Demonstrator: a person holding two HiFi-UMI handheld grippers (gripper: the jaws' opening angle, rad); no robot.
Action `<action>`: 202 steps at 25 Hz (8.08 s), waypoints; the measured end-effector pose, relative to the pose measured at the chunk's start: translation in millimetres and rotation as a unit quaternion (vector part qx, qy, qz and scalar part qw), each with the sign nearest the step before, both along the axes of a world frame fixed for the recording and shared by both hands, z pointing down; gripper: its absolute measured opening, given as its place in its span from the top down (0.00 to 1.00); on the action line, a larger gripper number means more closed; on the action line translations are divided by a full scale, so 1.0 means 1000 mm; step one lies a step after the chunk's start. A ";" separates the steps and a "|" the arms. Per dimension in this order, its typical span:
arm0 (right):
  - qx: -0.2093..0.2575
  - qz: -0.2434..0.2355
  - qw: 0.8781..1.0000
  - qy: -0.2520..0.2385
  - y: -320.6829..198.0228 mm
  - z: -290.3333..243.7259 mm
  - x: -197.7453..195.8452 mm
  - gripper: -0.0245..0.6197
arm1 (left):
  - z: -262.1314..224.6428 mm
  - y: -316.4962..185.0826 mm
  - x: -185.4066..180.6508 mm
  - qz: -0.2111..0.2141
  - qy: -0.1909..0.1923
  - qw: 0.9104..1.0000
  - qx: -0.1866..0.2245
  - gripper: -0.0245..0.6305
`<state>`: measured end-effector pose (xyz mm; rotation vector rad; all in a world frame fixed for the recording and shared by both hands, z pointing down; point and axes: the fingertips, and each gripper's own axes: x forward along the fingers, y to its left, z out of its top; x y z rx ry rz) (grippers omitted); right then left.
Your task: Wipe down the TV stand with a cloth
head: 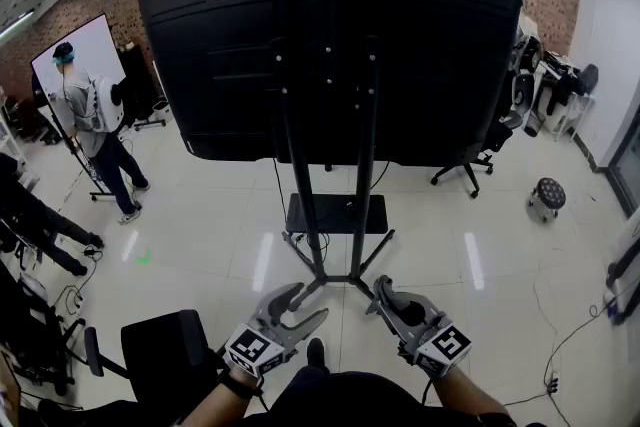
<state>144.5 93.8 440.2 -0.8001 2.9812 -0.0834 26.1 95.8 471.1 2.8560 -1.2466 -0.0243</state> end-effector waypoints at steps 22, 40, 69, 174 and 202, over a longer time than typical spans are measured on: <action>0.038 0.060 0.997 -0.014 -0.189 -0.039 -0.114 0.93 | -0.046 -0.193 -0.102 0.065 0.001 0.997 0.045 0.47; 0.169 0.024 0.985 0.033 -0.251 -0.135 -0.131 0.93 | -0.115 -0.249 -0.100 0.080 -0.011 0.990 0.117 0.47; 0.473 0.089 0.856 0.188 -0.371 -0.486 -0.180 0.93 | -0.474 -0.324 -0.073 0.037 -0.111 0.913 0.392 0.48; 0.502 0.135 0.521 0.677 -0.472 -0.205 -0.182 0.93 | -0.279 -0.377 -0.080 0.009 -0.074 0.965 0.250 0.49; 0.454 0.085 0.516 0.722 -0.471 -0.027 -0.186 0.93 | -0.158 -0.375 -0.084 0.018 -0.045 0.989 0.137 0.49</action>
